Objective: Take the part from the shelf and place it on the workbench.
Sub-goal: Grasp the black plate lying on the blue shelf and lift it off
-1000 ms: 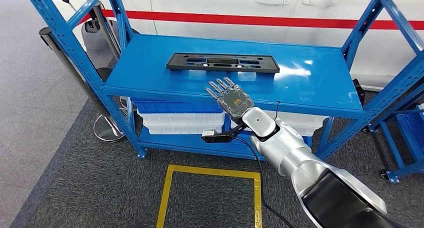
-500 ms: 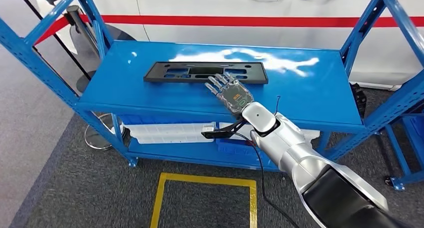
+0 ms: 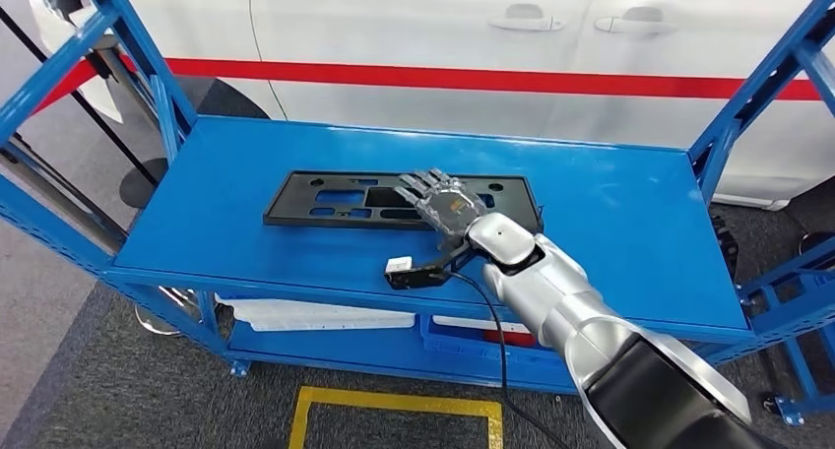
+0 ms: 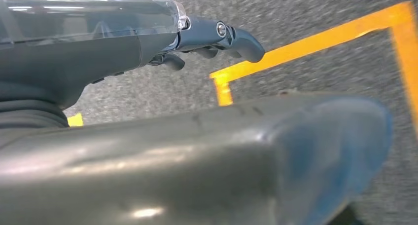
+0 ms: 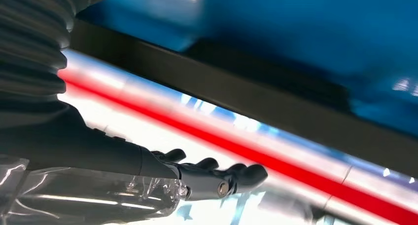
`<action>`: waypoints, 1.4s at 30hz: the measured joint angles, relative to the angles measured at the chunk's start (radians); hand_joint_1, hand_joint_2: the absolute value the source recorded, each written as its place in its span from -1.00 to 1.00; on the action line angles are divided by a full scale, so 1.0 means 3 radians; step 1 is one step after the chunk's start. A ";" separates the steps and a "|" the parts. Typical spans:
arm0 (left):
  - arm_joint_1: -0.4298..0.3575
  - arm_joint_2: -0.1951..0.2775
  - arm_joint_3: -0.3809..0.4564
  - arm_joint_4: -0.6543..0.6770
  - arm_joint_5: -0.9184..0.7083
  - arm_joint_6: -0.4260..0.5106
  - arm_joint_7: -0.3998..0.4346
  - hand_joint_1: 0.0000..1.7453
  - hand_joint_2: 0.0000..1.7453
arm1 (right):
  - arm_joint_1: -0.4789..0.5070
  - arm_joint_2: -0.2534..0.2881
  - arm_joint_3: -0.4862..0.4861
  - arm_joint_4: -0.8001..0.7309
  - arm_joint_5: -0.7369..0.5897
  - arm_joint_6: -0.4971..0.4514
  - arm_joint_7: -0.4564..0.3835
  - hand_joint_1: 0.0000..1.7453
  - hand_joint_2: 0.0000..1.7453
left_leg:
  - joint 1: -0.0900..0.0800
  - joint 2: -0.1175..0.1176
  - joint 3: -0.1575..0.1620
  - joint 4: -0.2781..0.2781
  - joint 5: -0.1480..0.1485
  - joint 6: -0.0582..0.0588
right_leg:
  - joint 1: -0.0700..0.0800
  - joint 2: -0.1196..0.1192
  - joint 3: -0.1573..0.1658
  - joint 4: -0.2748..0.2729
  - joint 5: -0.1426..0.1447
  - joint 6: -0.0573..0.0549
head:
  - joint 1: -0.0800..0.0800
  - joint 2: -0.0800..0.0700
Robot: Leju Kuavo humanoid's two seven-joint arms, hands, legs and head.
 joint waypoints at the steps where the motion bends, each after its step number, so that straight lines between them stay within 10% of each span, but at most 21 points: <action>1: 0.0000 0.0001 0.0011 0.0000 0.0009 -0.0013 -0.0017 -1.00 -1.00 | 0.0026 0.0002 -0.0056 -0.0003 -0.0173 0.0149 -0.0085 -1.00 1.00 | 0.0000 0.0000 0.0033 -0.0007 -0.0035 0.0014 | -0.0003 -0.0018 -0.0153 0.0244 -0.0071 0.0018 | 0.0001 0.0000; 3: 0.0017 0.0002 0.0023 0.0000 0.0010 -0.0006 -0.0033 -1.00 -1.00 | 0.0091 0.0000 -0.0149 -0.0003 -0.0433 0.0401 -0.0208 -1.00 0.00 | 0.0000 -0.0002 0.0109 -0.0013 -0.0108 0.0029 | -0.0005 -0.0026 -0.0561 0.0751 -0.0150 0.0046 | 0.0001 0.0000; 5: 0.0047 0.0002 0.0024 0.0000 0.0005 0.0007 -0.0024 -1.00 -1.00 | 0.0142 -0.0008 -0.0210 -0.0003 -0.0574 0.0557 -0.0254 -1.00 -1.00 | -0.0001 -0.0010 0.0202 -0.0014 -0.0184 0.0026 | -0.0001 -0.0027 -0.0833 0.0851 0.0049 0.0049 | 0.0001 0.0000; 6: 0.0059 0.0002 0.0024 0.0000 0.0003 0.0012 -0.0017 -1.00 -1.00 | 0.0161 -0.0014 -0.0227 -0.0003 -0.0610 0.0606 -0.0259 -1.00 -1.00 | -0.0002 -0.0016 0.0251 -0.0015 -0.0219 0.0021 | 0.0004 -0.0027 -0.0876 0.0703 0.0251 0.0035 | 0.0001 0.0000; 8: 0.0073 -0.0004 0.0024 0.0000 0.0001 0.0021 -0.0009 -1.00 -1.00 | 0.0198 -0.0028 -0.0246 -0.0002 -0.0653 0.0642 -0.0261 -1.00 0.00 | -0.0006 -0.0028 0.0332 -0.0017 -0.0273 0.0006 | 0.0026 -0.0028 -0.0863 0.0299 0.0625 -0.0023 | 0.0001 0.0000; 10: 0.0074 -0.0009 0.0024 0.0000 -0.0001 0.0043 0.0002 -1.00 -1.00 | 0.0220 -0.0032 -0.0256 -0.0014 -0.0718 0.0652 -0.0264 -1.00 1.00 | -0.0005 -0.0035 0.0366 -0.0020 -0.0303 -0.0012 | 0.0043 -0.0030 -0.0816 0.0065 0.0752 -0.0077 | 0.0001 0.0001; 27: 0.0039 -0.0010 0.0054 0.0000 0.0043 0.0038 -0.0006 -1.00 -1.00 | 0.0228 -0.0018 -0.0324 -0.0128 -0.0887 0.0748 -0.0219 -1.00 1.00 | -0.0001 -0.0026 0.0394 -0.0041 -0.0318 -0.0040 | 0.0041 -0.0022 -0.0766 0.0006 0.0720 -0.0104 | 0.0001 0.0000; 28: 0.0039 -0.0010 0.0056 0.0000 0.0043 0.0039 -0.0006 -1.00 -1.00 | 0.0228 -0.0018 -0.0320 -0.0128 -0.0872 0.0731 -0.0217 -0.83 1.00 | -0.0001 -0.0026 0.0394 -0.0041 -0.0318 -0.0040 | 0.0040 -0.0022 -0.0765 0.0005 0.0720 -0.0104 | 0.0001 0.0000; 32: 0.0038 -0.0011 0.0067 0.0000 0.0042 0.0041 0.0002 -1.00 -1.00 | 0.0230 -0.0019 -0.0288 -0.0128 -0.0802 0.0643 -0.0192 1.00 1.00 | -0.0004 -0.0027 0.0395 -0.0041 -0.0318 -0.0040 | 0.0037 -0.0022 -0.0763 0.0003 0.0720 -0.0104 | 0.0001 0.0000; 42: 0.0034 -0.0012 0.0069 0.0000 0.0043 0.0074 0.0062 -1.00 -1.00 | 0.0231 -0.0047 -0.0072 -0.0128 -0.0501 0.0169 -0.0007 1.00 1.00 | -0.0011 -0.0027 0.0395 -0.0041 -0.0318 -0.0038 | 0.0029 -0.0022 -0.0762 0.0001 0.0721 -0.0103 | 0.0001 0.0000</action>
